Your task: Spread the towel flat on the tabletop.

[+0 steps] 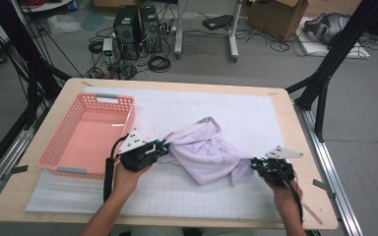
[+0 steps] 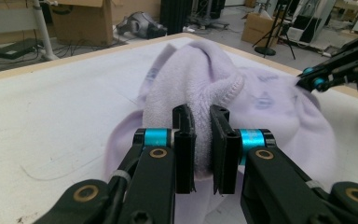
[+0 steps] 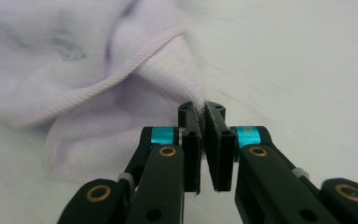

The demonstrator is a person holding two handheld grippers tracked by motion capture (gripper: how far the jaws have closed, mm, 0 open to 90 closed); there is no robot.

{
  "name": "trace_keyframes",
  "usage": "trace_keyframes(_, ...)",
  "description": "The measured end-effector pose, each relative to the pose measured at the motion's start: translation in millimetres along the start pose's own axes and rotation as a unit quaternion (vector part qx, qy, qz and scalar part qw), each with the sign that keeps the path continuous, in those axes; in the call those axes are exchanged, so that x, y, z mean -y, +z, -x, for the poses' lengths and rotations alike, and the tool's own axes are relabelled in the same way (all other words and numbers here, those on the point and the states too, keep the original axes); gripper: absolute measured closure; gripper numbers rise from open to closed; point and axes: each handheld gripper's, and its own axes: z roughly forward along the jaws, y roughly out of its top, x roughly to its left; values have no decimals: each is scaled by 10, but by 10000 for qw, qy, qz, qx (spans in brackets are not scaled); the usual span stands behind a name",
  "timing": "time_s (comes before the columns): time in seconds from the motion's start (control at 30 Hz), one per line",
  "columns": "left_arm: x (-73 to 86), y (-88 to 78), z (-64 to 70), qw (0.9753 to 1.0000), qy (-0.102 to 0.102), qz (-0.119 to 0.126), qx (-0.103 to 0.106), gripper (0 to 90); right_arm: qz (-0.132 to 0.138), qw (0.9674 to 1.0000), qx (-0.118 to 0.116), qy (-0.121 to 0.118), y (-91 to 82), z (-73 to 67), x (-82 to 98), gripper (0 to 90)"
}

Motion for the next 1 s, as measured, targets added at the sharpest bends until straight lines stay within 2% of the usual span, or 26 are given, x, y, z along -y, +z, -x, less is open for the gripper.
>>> trace_keyframes(0.1,23,3,5,10000,-6,-54,44,811,-92,9992,368,145,-82,160,111,856)
trace_keyframes(0.2,32,6,11,9999,-31,-71,82,810,-84,9989,401,232,-87,204,143,852)
trace_keyframes(0.27,29,-13,3,9999,-57,-86,117,805,111,9985,423,317,-101,171,110,690)
trace_keyframes(0.3,29,-17,-5,9998,-103,-76,120,795,258,9981,383,397,-123,161,84,623)
trace_keyframes(0.33,29,-17,-5,9998,-103,-76,120,763,415,9974,311,491,-143,146,55,597)
trace_keyframes(0.37,28,-20,-14,9998,-152,-64,116,686,537,9969,194,533,-161,127,24,561)
trace_keyframes(0.4,16,-15,-25,9994,-323,30,80,600,649,9964,70,546,-169,100,-8,521)
trace_keyframes(0.43,-4,-8,-25,9994,-352,62,38,533,739,9956,-78,576,-168,68,-40,501)
trace_keyframes(0.47,-4,-8,-25,9994,-352,62,38,485,786,9953,-222,523,-152,24,-84,476)
trace_keyframes(0.5,-51,20,-26,9996,-278,44,15,461,794,9955,-269,445,-123,-14,-125,451)
trace_keyframes(0.57,-76,44,-23,9996,-271,12,22,424,747,9962,-327,320,-39,-80,-214,434)
trace_keyframes(0.63,-117,105,-20,9997,-228,-41,76,420,685,9967,-380,210,48,-132,-295,438)
trace_keyframes(0.73,-217,319,-13,9989,4,-422,178,417,528,9977,-405,132,208,-205,-405,458)
trace_keyframes(0.77,-217,319,-13,9989,4,-422,178,418,458,9980,-399,149,256,-215,-423,478)
trace_keyframes(0.8,-237,461,-19,9973,83,-681,258,421,395,9983,-402,168,298,-224,-431,521)
trace_keyframes(0.83,-232,510,-21,9965,62,-778,285,426,304,9985,-422,145,339,-224,-433,608)
trace_keyframes(0.87,-217,566,-23,9953,69,-899,352,459,235,9984,-499,154,353,-227,-431,732)
trace_keyframes(0.9,-197,604,-22,9939,126,-1029,377,561,206,9979,-602,112,361,-227,-430,810)
trace_keyframes(0.93,-179,625,-20,9928,165,-1125,371,683,246,9975,-657,95,354,-234,-430,839)
trace_keyframes(1.0,-179,608,-9,9932,119,-1091,397,800,312,9970,-702,13,298,-247,-429,856)
